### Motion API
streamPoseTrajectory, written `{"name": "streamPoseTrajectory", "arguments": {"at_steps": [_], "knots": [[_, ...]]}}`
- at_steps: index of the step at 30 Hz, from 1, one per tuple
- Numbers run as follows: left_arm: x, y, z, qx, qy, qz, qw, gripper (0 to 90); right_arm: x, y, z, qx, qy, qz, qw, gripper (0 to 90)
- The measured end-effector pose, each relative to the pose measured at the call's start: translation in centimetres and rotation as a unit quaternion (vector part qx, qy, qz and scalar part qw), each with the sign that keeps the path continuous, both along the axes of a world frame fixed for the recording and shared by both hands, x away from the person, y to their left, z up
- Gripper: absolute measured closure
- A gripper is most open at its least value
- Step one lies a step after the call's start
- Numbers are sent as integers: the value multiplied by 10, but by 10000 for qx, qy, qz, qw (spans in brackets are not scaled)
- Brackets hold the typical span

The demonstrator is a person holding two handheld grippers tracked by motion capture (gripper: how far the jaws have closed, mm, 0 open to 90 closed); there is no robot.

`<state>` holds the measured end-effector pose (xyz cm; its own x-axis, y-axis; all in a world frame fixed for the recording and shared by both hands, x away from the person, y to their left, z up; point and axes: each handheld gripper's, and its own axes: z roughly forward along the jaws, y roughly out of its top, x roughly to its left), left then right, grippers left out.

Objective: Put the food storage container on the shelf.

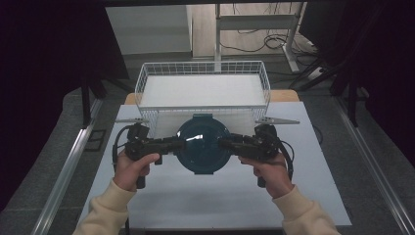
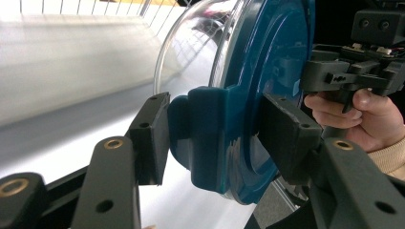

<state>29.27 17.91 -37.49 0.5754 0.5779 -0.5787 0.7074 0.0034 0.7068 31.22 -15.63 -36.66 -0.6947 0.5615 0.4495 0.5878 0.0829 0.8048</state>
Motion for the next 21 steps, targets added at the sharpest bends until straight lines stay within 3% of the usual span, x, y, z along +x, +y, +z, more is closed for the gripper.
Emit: {"name": "streamPoseTrajectory", "arguments": {"at_steps": [7,21], "knots": [[6,0,19,27,-132,-4,9999,460,7,0,21,-26,-134,38,9999,433],[19,5,41,50,-213,-7,9998,460,22,5,43,-61,-223,122,9997,433]]}}
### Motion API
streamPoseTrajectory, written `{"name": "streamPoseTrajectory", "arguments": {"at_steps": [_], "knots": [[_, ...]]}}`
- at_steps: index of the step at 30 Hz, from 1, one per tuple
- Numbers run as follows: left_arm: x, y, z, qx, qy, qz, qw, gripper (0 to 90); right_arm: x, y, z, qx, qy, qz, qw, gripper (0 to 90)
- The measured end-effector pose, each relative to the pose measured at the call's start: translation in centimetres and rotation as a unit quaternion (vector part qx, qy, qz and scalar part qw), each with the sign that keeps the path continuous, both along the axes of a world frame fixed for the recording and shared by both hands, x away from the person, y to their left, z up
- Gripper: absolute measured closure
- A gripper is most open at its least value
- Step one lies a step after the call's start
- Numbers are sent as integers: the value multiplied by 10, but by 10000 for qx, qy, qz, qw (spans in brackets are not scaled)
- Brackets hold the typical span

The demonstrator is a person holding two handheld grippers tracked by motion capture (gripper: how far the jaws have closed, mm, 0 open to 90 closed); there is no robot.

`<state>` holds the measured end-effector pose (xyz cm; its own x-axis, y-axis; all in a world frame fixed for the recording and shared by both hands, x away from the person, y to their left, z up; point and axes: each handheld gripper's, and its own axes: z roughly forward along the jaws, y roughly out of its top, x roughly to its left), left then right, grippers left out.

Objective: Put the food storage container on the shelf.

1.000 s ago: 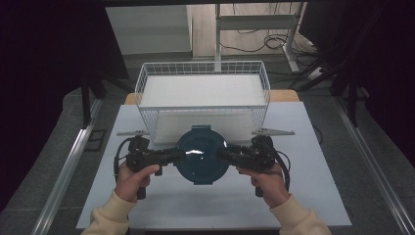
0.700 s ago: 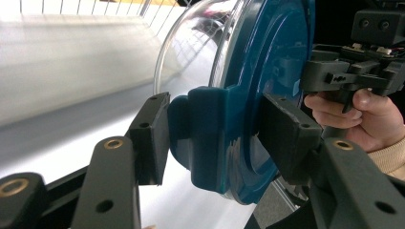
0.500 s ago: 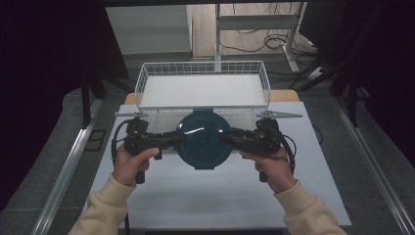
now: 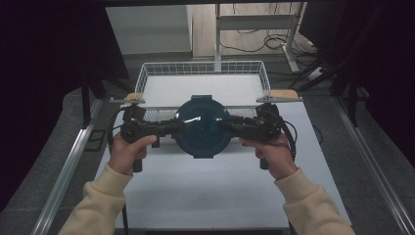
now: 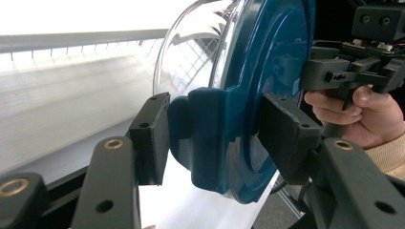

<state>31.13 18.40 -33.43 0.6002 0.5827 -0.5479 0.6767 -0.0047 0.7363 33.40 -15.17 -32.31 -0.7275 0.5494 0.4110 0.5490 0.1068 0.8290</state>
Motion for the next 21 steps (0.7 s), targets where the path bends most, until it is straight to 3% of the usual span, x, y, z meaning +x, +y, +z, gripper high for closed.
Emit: {"name": "streamPoseTrajectory", "arguments": {"at_steps": [21], "knots": [[28,10,39,-15,-156,27,9999,462,32,10,43,-96,-195,116,9997,433]]}}
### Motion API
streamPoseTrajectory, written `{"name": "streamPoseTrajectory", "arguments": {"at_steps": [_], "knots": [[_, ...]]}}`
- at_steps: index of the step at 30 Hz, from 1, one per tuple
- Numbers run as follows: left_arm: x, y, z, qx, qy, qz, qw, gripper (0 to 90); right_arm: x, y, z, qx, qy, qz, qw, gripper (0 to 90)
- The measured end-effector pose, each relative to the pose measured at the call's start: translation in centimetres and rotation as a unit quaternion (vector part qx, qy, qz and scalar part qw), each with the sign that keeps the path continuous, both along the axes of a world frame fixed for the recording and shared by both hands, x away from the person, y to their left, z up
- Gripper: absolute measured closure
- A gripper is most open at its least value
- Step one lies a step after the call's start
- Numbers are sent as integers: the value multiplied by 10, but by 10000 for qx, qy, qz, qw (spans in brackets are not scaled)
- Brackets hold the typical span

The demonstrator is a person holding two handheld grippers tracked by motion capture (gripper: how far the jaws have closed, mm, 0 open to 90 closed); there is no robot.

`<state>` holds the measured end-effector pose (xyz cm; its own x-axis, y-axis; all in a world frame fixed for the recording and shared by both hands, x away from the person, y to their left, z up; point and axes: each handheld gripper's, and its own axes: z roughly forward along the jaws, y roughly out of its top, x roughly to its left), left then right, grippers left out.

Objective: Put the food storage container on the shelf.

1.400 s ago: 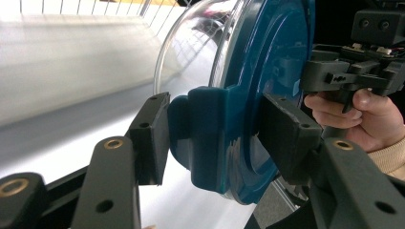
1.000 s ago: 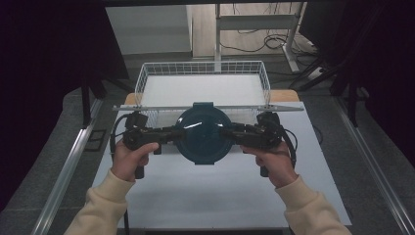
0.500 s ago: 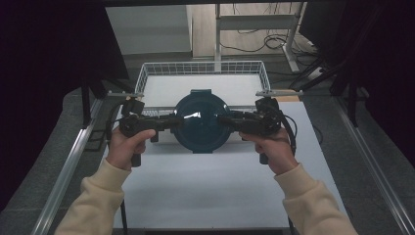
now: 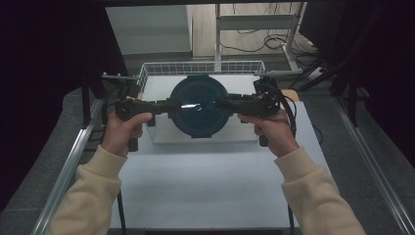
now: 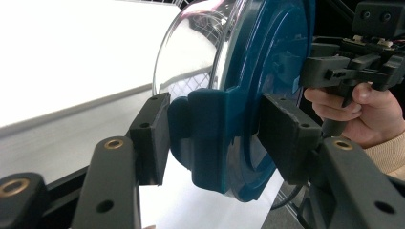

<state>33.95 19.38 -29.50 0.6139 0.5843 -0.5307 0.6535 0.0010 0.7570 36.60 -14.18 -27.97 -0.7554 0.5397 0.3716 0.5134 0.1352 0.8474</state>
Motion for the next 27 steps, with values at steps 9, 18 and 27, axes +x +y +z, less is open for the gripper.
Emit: {"name": "streamPoseTrajectory", "arguments": {"at_steps": [9,18,27], "knots": [[19,0,8,-1,-14,-8,10000,462,18,1,9,-6,17,-2,10000,433],[48,-3,13,-6,52,-21,10000,462,45,-2,15,-8,77,-17,10000,433],[77,-4,9,18,221,6,9998,461,75,-3,10,0,278,-49,9996,432]]}}
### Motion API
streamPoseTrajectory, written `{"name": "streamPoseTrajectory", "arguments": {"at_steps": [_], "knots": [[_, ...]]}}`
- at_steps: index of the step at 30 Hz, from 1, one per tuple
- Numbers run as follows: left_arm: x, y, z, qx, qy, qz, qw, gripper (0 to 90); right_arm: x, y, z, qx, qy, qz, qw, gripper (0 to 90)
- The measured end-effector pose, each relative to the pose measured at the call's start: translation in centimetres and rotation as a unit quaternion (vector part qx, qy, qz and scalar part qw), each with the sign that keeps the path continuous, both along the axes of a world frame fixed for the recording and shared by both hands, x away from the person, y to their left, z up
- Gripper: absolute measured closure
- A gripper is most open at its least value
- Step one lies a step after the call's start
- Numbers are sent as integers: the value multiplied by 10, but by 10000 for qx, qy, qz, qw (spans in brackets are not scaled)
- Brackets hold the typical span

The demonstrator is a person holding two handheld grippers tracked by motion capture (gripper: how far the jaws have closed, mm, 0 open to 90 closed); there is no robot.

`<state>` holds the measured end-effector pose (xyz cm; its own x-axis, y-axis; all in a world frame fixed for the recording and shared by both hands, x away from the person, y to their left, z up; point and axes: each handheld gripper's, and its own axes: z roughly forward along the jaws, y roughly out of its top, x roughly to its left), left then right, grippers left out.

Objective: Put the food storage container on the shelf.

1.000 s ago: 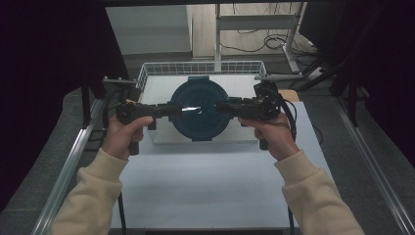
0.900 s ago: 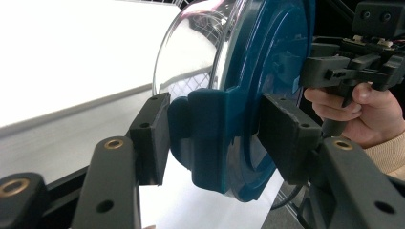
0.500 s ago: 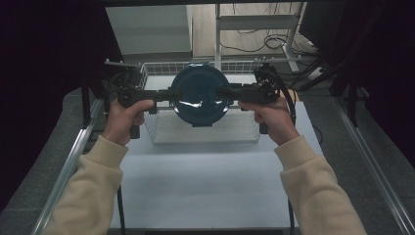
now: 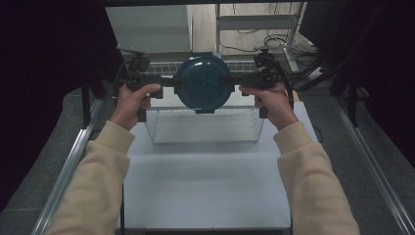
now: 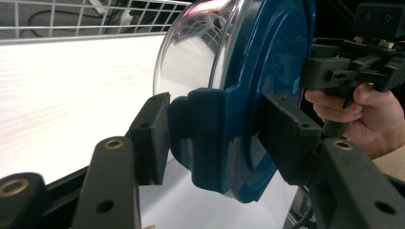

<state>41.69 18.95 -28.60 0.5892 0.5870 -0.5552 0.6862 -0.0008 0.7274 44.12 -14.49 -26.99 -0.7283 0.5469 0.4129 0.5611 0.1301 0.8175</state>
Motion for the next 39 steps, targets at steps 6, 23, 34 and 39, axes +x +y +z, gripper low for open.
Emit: {"name": "streamPoseTrajectory", "arguments": {"at_steps": [6,23,34,39], "knots": [[14,-1,-11,48,198,58,9998,456,16,1,-13,6,206,-29,9998,431],[40,2,-28,-375,657,355,9965,445,40,1,-35,420,841,-439,9946,422],[59,1,-43,-848,968,474,9905,425,55,-1,-45,685,1388,-716,9854,411],[63,1,-50,-965,1058,477,9885,405,60,-1,-49,766,1536,-816,9818,410]]}}
